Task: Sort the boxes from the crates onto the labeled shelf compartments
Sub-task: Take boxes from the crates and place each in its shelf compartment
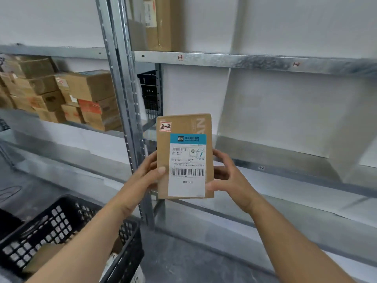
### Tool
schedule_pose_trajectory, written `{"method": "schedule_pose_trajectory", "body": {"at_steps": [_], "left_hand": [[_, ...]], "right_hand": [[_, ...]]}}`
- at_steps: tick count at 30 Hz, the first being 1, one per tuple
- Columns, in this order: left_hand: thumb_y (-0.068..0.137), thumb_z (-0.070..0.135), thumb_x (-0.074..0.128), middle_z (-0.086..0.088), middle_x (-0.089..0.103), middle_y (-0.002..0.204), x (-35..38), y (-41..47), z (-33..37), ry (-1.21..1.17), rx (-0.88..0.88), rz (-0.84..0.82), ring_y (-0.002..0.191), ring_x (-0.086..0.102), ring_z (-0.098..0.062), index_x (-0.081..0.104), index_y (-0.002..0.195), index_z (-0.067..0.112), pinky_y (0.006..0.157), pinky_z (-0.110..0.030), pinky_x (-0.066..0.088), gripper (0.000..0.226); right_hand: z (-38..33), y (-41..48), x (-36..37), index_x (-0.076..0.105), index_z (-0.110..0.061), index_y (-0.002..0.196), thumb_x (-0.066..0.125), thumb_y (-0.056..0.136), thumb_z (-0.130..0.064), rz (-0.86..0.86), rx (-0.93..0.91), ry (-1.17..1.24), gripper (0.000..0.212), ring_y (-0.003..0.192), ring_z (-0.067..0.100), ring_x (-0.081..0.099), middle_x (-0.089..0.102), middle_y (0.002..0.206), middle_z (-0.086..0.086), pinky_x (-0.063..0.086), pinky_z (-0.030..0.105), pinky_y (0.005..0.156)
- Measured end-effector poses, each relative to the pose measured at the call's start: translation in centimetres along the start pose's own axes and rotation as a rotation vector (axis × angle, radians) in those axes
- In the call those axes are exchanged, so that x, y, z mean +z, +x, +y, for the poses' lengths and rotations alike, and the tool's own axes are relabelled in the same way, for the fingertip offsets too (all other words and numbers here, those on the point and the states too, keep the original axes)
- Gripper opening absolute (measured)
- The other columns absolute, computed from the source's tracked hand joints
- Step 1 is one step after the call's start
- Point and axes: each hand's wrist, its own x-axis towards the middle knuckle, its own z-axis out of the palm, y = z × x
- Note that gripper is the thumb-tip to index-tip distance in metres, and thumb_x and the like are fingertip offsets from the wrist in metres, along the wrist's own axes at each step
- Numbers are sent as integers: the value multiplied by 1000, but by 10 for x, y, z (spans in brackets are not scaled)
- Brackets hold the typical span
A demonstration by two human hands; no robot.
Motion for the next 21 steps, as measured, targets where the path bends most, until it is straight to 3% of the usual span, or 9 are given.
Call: {"method": "schedule_pose_trajectory", "body": {"at_steps": [4,11,14,18,21], "left_hand": [[65,74,62,12,54,134,35,8,18,104,43,-15,124,53,-13,38,136,46,104,-44,43,80],[86,38,65,5,50,136,118,23,51,490,201,-35,119,51,-13,34,143,30,104,-41,43,65],[83,38,68,5,51,134,152,27,62,616,294,-89,114,52,-10,36,142,28,99,-37,46,67],[81,42,70,5,50,137,191,27,73,724,378,-155,118,50,-11,35,142,28,100,-40,47,72],[80,46,69,6,47,140,211,26,82,763,440,-196,121,49,-12,34,143,28,100,-37,46,74]], "right_hand": [[-13,-44,-49,37,-50,128,73,58,-17,133,-21,-20,85,103,2,64,69,111,-10,50,20,81],[-32,-116,-112,40,-54,122,78,53,-30,344,-62,-58,82,110,11,63,66,120,-4,52,35,95],[-37,-146,-132,43,-52,122,77,51,-29,427,-76,-81,82,113,13,62,65,121,-1,49,39,100],[-46,-179,-152,42,-49,123,76,48,-30,523,-81,-110,84,112,12,62,65,119,-1,50,33,97],[-51,-197,-165,42,-47,123,78,61,-13,573,-102,-136,80,107,8,63,64,119,1,54,24,85]]}}
